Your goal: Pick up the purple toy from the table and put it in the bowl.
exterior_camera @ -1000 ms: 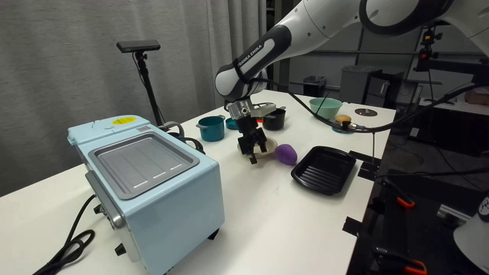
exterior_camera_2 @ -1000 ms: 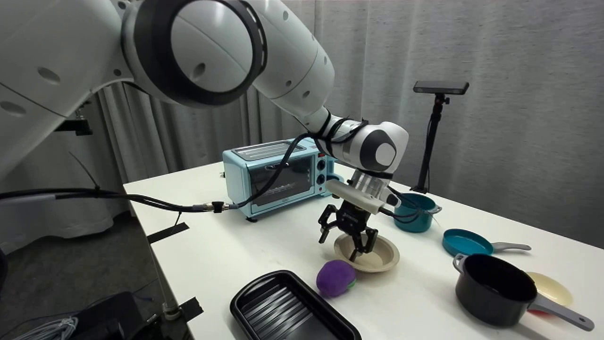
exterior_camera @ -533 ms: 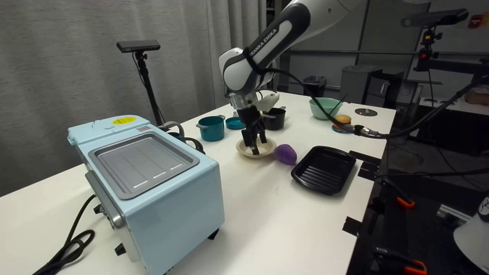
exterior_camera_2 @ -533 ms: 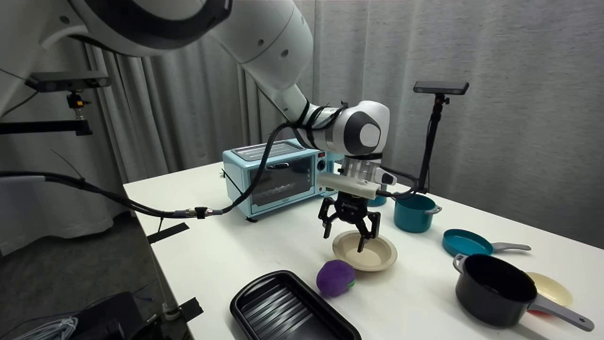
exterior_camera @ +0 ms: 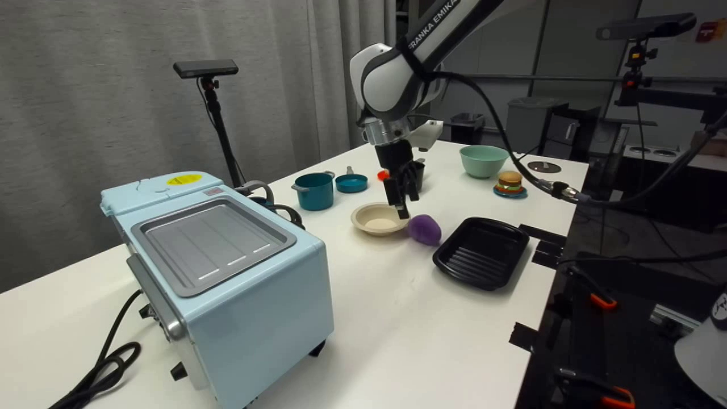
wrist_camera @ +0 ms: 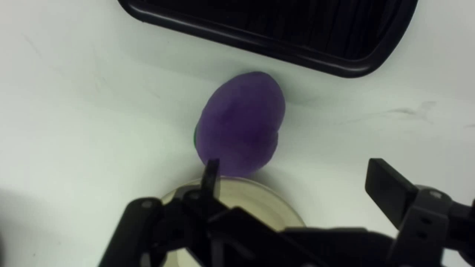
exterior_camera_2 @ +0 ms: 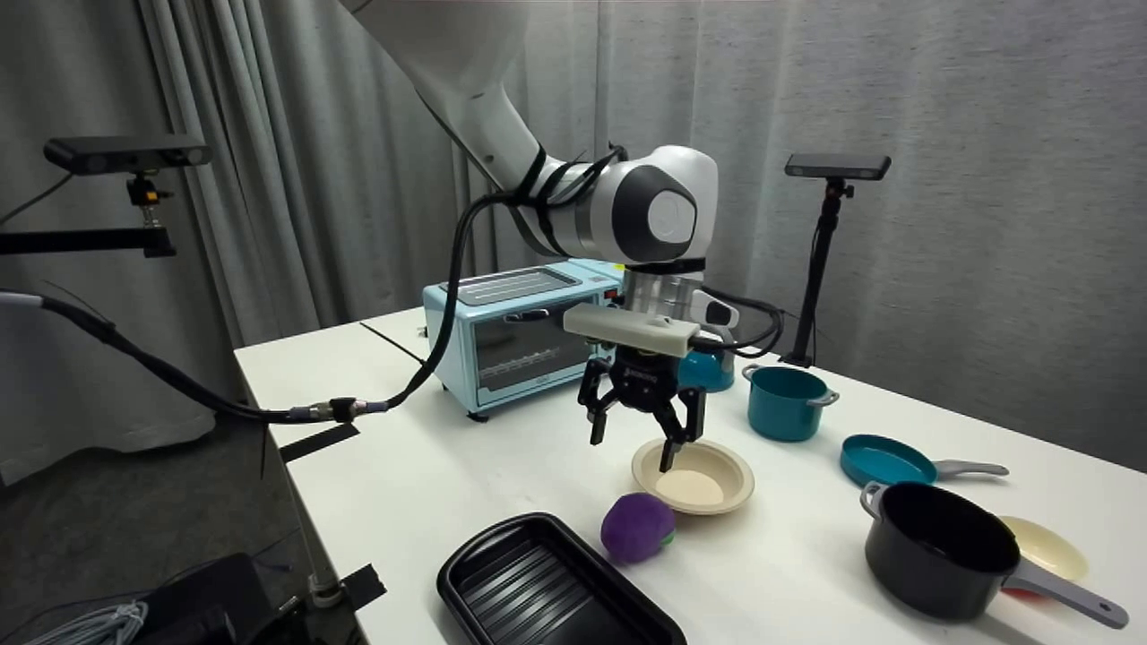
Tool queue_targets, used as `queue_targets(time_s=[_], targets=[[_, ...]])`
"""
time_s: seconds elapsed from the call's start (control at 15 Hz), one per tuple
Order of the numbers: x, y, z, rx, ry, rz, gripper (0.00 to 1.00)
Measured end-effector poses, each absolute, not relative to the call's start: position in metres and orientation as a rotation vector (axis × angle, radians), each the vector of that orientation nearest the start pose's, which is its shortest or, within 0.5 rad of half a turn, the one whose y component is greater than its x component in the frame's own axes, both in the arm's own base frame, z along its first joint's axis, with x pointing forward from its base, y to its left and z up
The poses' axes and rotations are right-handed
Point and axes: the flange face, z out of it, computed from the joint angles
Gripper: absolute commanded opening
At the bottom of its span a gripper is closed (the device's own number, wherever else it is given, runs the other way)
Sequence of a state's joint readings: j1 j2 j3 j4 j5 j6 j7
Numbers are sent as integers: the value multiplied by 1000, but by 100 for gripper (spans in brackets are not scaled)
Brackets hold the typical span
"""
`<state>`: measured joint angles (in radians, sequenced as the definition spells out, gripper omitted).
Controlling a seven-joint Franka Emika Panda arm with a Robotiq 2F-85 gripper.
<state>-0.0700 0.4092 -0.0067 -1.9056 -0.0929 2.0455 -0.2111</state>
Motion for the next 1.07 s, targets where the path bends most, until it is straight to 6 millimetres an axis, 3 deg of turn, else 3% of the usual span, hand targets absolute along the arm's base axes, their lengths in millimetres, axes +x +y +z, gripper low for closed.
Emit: queue_targets(time_s=[0.33,0.6,0.67,0.8,1.07], targets=[[570,-68,241,-3180,-287,476,100],[567,-75,217,-3196,-292,490,99],[568,-75,212,-3195,-296,492,75],[571,-72,203,-3193,-306,493,71],[578,-66,200,-3191,-321,485,38]])
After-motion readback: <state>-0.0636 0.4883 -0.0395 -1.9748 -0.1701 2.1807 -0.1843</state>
